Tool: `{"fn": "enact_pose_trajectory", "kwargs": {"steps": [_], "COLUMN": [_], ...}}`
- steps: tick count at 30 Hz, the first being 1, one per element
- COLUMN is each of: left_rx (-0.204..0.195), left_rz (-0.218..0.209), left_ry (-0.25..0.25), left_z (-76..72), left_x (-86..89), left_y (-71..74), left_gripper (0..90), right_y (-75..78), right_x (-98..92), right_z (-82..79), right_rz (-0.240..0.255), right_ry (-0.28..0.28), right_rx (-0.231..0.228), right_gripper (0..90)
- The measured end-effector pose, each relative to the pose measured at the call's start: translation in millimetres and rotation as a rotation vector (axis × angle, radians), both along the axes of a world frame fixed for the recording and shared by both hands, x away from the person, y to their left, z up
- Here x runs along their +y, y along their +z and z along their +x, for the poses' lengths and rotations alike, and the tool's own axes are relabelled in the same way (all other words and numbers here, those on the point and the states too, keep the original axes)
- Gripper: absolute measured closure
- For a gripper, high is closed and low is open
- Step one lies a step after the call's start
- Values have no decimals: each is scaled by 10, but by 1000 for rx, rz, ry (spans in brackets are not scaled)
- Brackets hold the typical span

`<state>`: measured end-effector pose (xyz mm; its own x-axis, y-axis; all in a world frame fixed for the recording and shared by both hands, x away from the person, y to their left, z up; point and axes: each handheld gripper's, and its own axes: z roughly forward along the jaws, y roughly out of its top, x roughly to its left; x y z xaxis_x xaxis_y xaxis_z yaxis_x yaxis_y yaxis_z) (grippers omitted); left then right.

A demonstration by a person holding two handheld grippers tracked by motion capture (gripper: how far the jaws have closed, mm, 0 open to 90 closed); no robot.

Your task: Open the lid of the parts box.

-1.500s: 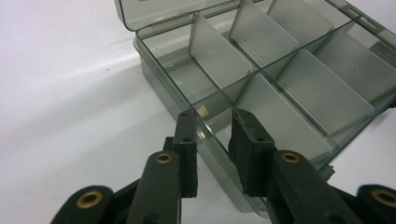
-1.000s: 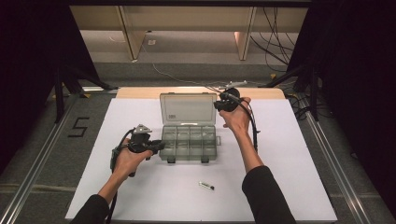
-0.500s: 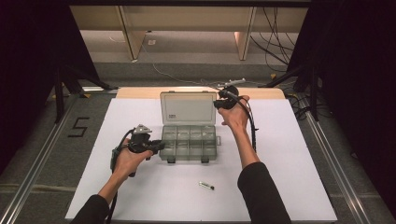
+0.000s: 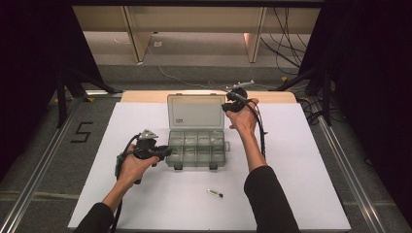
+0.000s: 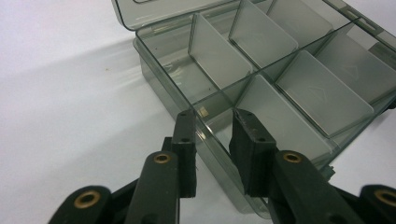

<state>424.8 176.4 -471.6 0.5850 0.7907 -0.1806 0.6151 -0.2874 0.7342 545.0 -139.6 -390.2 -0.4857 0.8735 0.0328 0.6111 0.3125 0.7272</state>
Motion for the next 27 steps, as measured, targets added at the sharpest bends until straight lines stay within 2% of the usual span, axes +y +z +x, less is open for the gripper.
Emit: {"fn": "enact_pose_trajectory", "kwargs": {"steps": [7, 11, 12, 13, 14, 16, 17, 19, 25, 26, 27], "left_rx": [-5, -10, -10, -9, -8, -8, -8, -7, -7, -8, -2], "left_rz": [2, -14, -14, -14, -14, -14, -14, -14, -15, -15, -7], "left_ry": [2, 22, 22, 21, 21, 20, 20, 20, 19, 20, 5], "left_z": [-5, -6, -6, -5, -5, -6, -6, -6, -6, -6, -5], "left_x": [-4, -20, -20, -20, -19, -20, -20, -19, -18, -18, -6], "left_y": [-5, -17, -17, -17, -17, -17, -17, -18, -18, -18, -9], "left_gripper": [703, 702, 702, 702, 702, 702, 701, 701, 701, 701, 701], "right_y": [-13, -32, -29, -37, -41, -43, -40, -44, -54, -63, -63], "right_x": [7, 0, 10, -13, -9, -15, -2, -1, 17, 10, 10], "right_z": [16, 34, 27, 45, 51, 50, 39, 41, 47, 61, 61], "right_rz": [-1, 5, 15, -2, 2, 0, 9, 10, 9, 3, 3], "right_ry": [-4, -11, -22, 5, -1, 1, -19, -20, -7, 10, 10], "right_rx": [7, -10, 5, -15, -17, -10, 8, 10, 9, -13, -13], "right_gripper": [828, 823, 821, 820, 820, 819, 816, 816, 812, 811, 811]}}
